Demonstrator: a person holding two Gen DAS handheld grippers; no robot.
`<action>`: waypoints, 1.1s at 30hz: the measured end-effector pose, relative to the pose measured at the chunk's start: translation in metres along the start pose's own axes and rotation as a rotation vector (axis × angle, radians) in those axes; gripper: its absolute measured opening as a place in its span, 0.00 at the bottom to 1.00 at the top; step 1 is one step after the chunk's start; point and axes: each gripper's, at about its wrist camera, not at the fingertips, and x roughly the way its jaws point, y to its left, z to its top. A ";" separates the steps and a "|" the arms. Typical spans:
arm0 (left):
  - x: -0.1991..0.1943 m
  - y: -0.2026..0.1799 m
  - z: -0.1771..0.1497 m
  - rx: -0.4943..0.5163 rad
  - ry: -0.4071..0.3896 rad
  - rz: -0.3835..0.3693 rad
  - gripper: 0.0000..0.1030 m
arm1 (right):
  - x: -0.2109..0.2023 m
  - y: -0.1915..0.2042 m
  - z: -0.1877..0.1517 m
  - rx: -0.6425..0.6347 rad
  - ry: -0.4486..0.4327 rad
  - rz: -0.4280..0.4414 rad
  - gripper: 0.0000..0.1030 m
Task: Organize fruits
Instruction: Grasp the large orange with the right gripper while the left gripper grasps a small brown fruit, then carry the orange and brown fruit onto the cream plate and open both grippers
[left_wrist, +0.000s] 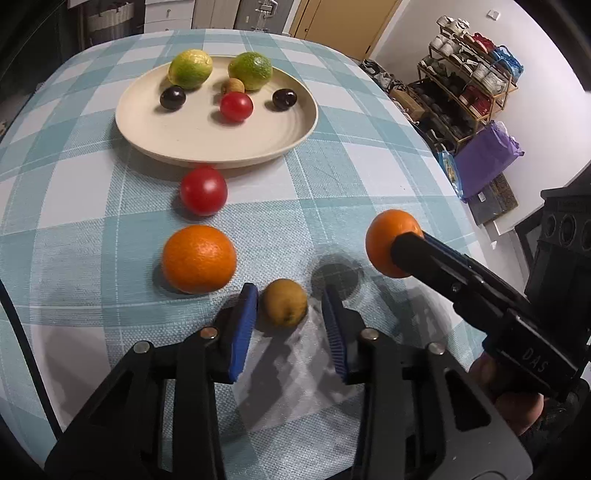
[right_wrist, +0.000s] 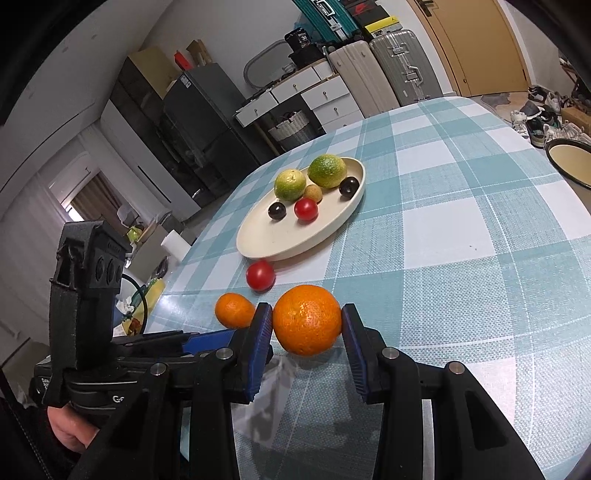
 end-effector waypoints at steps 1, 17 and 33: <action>0.001 0.001 0.000 -0.011 0.000 -0.010 0.32 | -0.001 0.000 0.001 0.000 -0.002 0.001 0.38; 0.001 0.001 -0.001 0.010 -0.014 -0.055 0.22 | -0.001 0.000 -0.002 0.000 0.012 -0.019 0.38; -0.034 0.029 0.011 -0.033 -0.082 -0.128 0.22 | 0.008 0.015 0.004 -0.041 0.031 -0.038 0.38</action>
